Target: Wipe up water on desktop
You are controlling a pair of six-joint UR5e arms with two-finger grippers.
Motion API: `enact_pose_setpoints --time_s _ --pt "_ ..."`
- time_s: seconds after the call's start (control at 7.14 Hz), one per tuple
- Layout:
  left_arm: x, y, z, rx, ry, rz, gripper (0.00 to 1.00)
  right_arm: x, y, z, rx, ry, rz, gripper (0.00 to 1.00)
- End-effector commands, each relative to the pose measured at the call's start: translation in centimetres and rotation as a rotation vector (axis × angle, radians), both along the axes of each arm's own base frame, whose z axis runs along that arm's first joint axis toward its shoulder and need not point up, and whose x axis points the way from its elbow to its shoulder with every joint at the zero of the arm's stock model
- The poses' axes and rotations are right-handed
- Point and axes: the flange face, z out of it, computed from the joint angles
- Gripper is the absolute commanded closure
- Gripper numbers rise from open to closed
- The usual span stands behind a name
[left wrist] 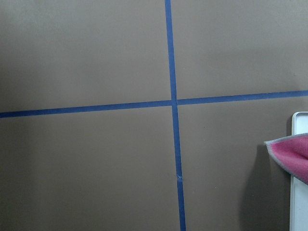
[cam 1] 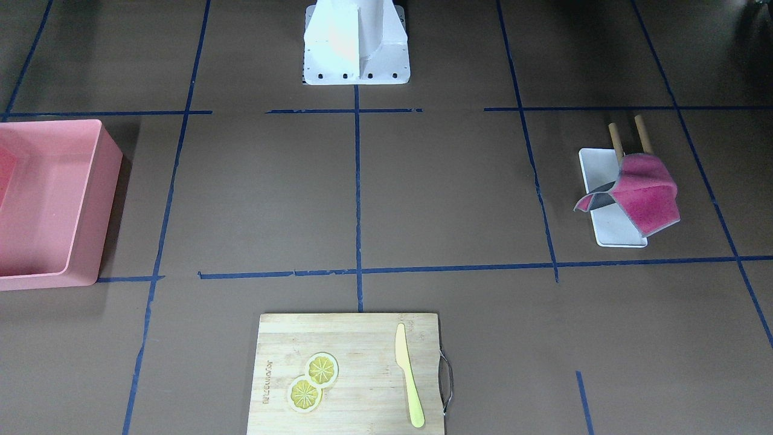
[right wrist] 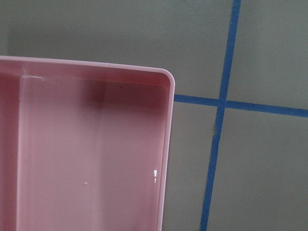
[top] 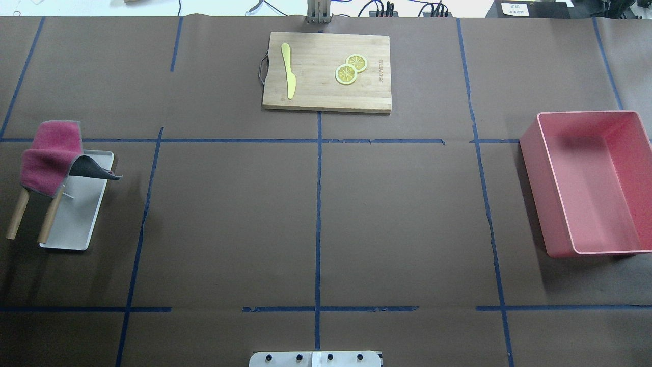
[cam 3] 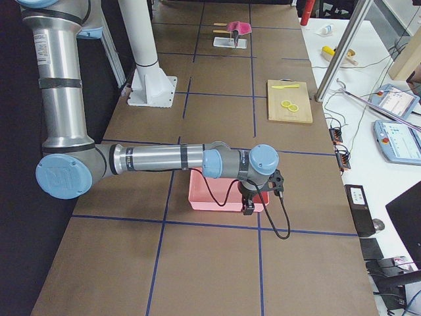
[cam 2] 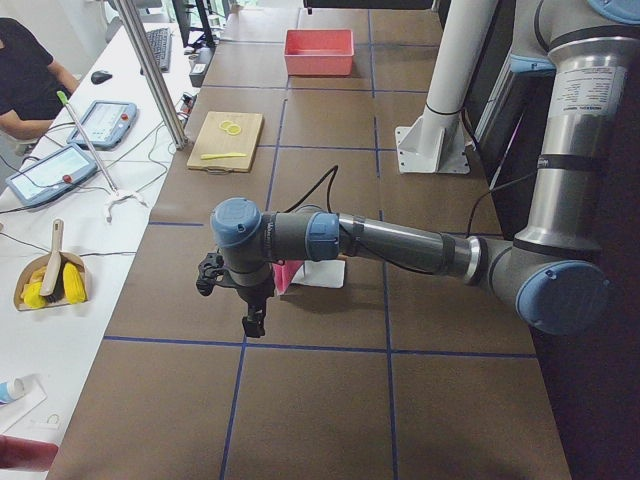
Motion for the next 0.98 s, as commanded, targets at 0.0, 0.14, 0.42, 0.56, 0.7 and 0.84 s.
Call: enact_pose_setpoints --time_s 0.0,0.14,0.42,0.56,0.7,0.84 --pt "0.6 1.0 -0.3 0.005 0.044 0.003 0.0 -0.1 0.0 -0.1 -0.003 -0.012 0.002 0.0" --pt "3.9 0.1 -1.4 0.019 0.095 0.056 0.0 -0.1 0.0 -0.3 0.0 -0.012 0.002 0.0" --pt "12.9 -2.2 -6.4 -0.008 0.125 -0.05 0.0 -0.1 -0.1 -0.8 0.012 -0.017 0.002 0.0" --pt "16.0 -2.5 -7.7 0.009 0.156 -0.086 0.0 -0.1 -0.1 -1.1 0.016 -0.017 0.002 0.0" --pt "16.8 -2.9 -8.4 0.002 0.166 -0.094 0.01 -0.2 -0.1 -1.0 0.015 -0.017 0.0 0.0" --pt "17.3 -2.9 -8.5 -0.007 0.171 -0.091 0.06 -0.3 -0.1 -0.9 0.013 -0.017 -0.003 0.0"
